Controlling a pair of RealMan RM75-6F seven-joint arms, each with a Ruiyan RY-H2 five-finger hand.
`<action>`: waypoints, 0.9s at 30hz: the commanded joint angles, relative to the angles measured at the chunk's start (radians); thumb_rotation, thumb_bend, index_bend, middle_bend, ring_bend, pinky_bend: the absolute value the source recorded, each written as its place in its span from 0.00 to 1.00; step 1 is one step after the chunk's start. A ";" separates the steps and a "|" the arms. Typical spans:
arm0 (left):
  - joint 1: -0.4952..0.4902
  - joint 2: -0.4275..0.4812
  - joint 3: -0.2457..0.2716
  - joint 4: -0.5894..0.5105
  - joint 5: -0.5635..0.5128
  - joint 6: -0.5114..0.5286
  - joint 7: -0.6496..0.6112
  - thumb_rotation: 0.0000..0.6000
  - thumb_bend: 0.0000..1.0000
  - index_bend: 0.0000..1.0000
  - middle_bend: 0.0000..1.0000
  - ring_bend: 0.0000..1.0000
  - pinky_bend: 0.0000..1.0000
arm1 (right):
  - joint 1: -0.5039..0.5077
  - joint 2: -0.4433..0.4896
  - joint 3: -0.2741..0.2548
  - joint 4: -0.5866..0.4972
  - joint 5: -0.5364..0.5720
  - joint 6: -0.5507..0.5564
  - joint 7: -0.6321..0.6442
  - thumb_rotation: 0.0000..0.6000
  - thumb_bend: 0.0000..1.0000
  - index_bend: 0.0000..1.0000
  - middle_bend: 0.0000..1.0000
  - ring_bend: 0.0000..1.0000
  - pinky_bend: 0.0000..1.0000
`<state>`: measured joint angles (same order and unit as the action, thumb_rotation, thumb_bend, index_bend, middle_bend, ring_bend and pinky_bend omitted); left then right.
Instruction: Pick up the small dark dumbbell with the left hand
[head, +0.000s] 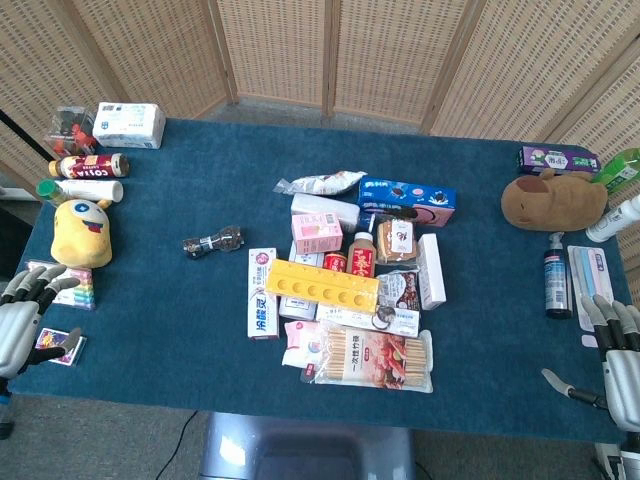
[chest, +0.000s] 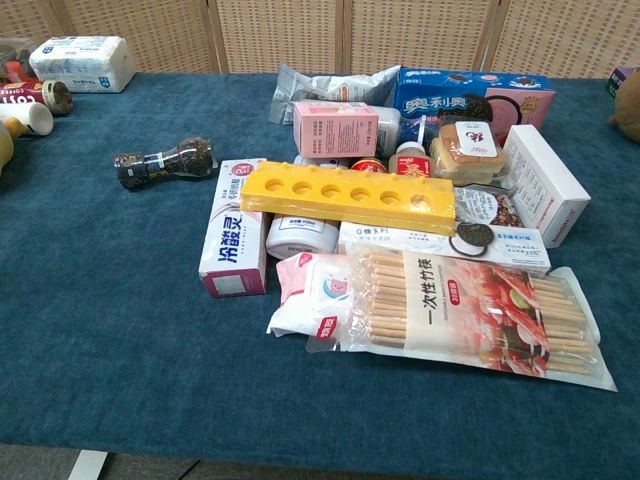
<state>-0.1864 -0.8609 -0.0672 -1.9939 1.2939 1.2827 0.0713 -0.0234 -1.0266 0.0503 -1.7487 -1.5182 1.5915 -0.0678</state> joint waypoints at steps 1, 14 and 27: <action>-0.050 0.002 -0.030 0.006 -0.062 -0.051 0.045 1.00 0.38 0.19 0.11 0.05 0.00 | 0.003 -0.004 0.003 0.005 0.004 -0.005 0.002 0.73 0.07 0.00 0.00 0.00 0.00; -0.308 -0.230 -0.131 0.156 -0.414 -0.184 0.352 1.00 0.13 0.12 0.05 0.04 0.00 | 0.022 -0.008 0.020 0.007 0.028 -0.036 0.003 0.73 0.08 0.00 0.00 0.00 0.00; -0.528 -0.529 -0.213 0.421 -0.611 -0.246 0.467 1.00 0.11 0.17 0.10 0.11 0.00 | -0.027 0.036 0.019 0.017 0.062 0.010 0.065 0.73 0.07 0.00 0.00 0.00 0.00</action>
<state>-0.6791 -1.3505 -0.2656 -1.6121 0.7158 1.0595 0.5166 -0.0479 -0.9933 0.0707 -1.7340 -1.4580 1.5981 -0.0056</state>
